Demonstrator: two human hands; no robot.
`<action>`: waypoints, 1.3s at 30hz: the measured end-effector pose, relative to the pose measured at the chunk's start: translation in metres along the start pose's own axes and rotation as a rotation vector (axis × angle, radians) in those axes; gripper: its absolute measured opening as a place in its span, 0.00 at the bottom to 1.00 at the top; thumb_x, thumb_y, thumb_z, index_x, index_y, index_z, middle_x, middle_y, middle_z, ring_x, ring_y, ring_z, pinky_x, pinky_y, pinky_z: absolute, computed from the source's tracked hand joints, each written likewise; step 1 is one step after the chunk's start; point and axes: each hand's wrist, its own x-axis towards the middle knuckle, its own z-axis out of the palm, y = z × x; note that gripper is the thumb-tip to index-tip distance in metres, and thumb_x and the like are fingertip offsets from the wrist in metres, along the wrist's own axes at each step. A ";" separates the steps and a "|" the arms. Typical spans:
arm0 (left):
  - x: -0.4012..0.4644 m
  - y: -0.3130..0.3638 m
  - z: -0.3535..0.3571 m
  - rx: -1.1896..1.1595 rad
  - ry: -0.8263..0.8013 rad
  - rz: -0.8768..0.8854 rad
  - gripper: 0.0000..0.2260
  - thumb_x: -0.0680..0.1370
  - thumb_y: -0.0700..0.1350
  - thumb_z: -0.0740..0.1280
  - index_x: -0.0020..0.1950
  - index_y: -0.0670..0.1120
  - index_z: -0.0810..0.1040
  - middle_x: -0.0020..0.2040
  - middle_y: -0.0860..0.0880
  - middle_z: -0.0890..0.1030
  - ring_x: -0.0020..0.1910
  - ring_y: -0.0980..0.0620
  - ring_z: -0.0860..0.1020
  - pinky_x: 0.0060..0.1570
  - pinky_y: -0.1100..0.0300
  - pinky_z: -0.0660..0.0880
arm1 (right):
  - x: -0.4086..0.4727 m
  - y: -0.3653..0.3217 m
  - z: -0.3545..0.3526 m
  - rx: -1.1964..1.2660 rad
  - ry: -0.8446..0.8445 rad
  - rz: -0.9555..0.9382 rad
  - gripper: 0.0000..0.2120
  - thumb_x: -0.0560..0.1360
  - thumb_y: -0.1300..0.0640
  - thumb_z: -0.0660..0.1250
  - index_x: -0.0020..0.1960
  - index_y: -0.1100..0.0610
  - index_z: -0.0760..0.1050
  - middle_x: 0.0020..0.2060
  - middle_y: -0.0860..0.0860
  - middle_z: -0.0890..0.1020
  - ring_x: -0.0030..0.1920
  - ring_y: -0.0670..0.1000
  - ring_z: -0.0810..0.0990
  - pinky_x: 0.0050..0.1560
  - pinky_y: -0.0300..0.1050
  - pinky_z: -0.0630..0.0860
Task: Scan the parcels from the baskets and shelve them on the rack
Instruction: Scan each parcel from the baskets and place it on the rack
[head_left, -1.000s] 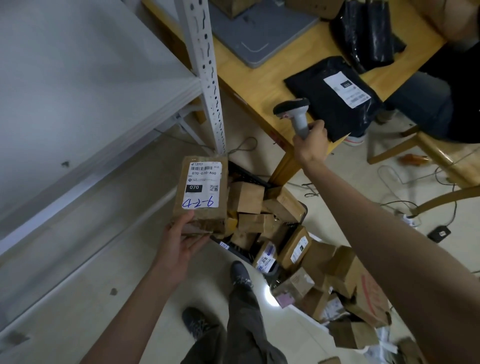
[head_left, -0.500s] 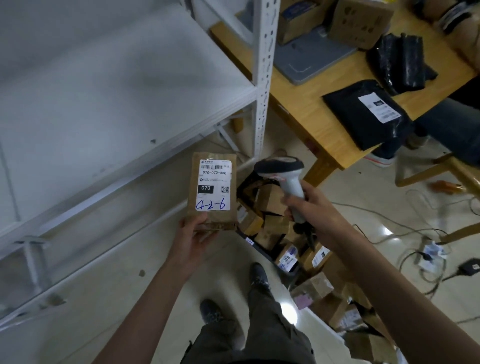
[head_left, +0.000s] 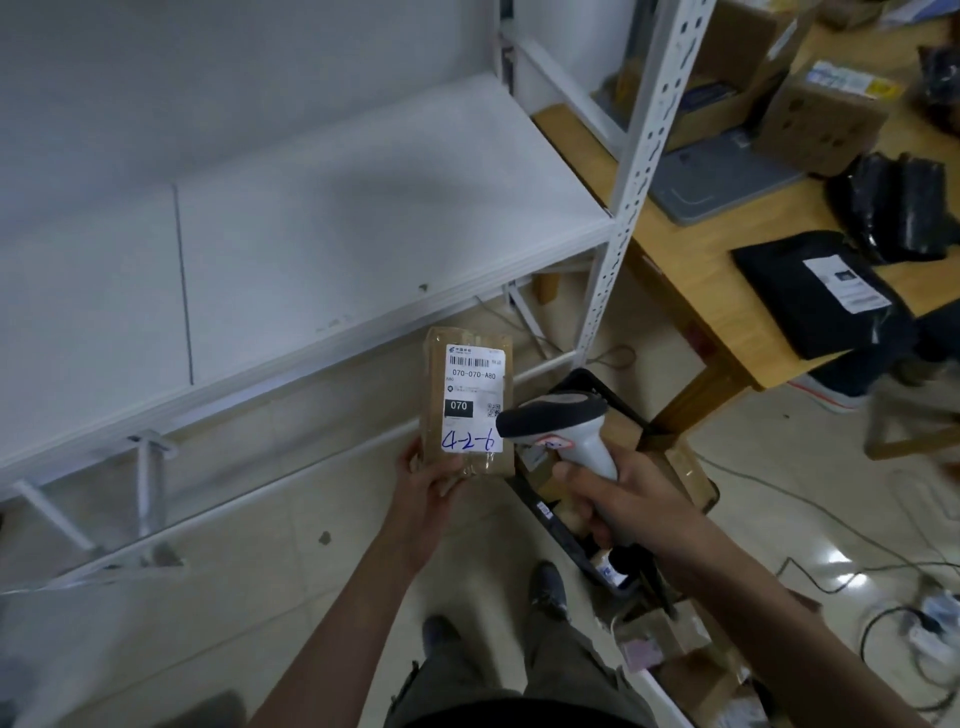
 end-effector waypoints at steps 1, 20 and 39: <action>0.000 0.000 -0.002 -0.006 -0.003 0.006 0.31 0.67 0.29 0.69 0.67 0.45 0.66 0.69 0.33 0.74 0.55 0.41 0.81 0.53 0.50 0.78 | -0.002 0.000 0.003 0.013 0.001 -0.009 0.06 0.81 0.56 0.68 0.55 0.57 0.76 0.28 0.49 0.75 0.24 0.47 0.71 0.25 0.39 0.69; 0.002 -0.017 -0.020 -0.034 0.005 0.075 0.32 0.70 0.26 0.69 0.69 0.48 0.65 0.68 0.35 0.76 0.64 0.36 0.79 0.69 0.39 0.71 | -0.024 -0.019 0.004 0.075 0.013 -0.137 0.12 0.82 0.55 0.67 0.41 0.57 0.71 0.25 0.49 0.72 0.25 0.49 0.70 0.28 0.41 0.71; -0.007 -0.027 -0.002 -0.117 0.054 0.148 0.33 0.71 0.24 0.65 0.70 0.49 0.65 0.49 0.47 0.85 0.51 0.47 0.84 0.59 0.50 0.76 | -0.028 -0.033 0.006 0.204 -0.016 -0.111 0.08 0.83 0.59 0.63 0.46 0.60 0.69 0.28 0.53 0.69 0.24 0.49 0.67 0.28 0.45 0.65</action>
